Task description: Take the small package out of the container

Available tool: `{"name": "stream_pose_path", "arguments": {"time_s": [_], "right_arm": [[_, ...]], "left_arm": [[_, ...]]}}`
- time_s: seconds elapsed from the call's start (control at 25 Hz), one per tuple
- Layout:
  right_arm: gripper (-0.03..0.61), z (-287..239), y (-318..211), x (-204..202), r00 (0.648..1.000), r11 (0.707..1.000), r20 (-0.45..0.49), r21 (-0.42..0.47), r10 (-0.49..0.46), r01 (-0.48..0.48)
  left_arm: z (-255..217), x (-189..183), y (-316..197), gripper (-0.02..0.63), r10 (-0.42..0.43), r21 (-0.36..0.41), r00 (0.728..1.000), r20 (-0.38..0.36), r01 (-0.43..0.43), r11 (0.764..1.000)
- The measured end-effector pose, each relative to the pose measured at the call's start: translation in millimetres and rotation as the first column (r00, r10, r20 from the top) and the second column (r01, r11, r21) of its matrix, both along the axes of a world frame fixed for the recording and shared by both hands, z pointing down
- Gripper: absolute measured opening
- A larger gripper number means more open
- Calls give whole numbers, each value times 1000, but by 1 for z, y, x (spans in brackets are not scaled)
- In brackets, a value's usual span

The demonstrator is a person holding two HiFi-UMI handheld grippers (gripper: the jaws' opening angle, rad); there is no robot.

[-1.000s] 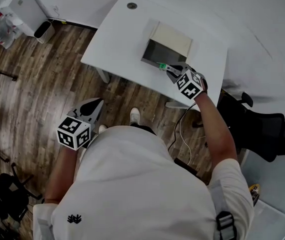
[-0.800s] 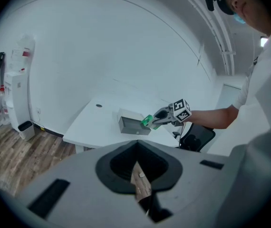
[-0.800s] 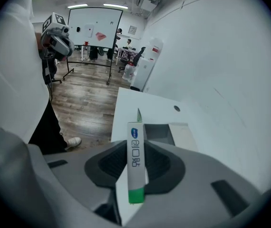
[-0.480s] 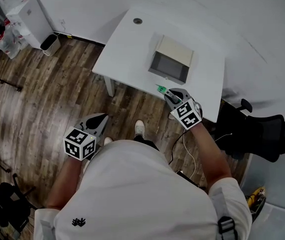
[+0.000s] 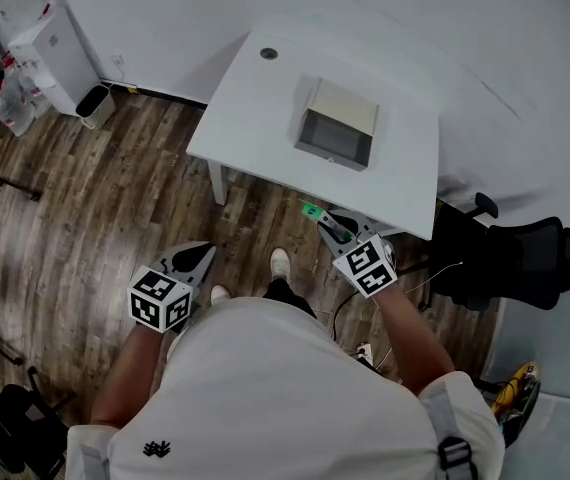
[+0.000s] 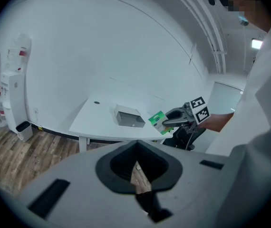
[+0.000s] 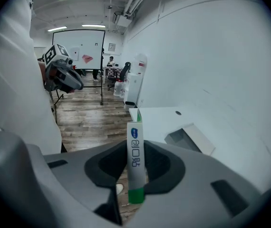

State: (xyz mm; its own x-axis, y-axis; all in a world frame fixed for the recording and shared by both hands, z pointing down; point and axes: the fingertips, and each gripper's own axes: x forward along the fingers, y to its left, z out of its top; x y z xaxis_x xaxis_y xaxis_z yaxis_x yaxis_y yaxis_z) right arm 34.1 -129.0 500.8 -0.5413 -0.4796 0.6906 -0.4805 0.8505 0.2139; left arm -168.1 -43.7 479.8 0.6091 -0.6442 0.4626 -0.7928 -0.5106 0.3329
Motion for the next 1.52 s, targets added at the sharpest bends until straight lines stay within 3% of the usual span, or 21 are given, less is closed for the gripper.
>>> {"name": "stream_pose_path", "arguments": {"time_s": [0.76,1.52], "right_arm": [[91,-3,58,-27,1000,999,4,-36,-29,30],[91,-9,67,-35,999,998,15,-46,-37,38]], "left_arm": [[9,-16,28,6,15,8,1000,3,-15,1000],[7,-23,37,6,1,9,1000,3,-1,1000]]}}
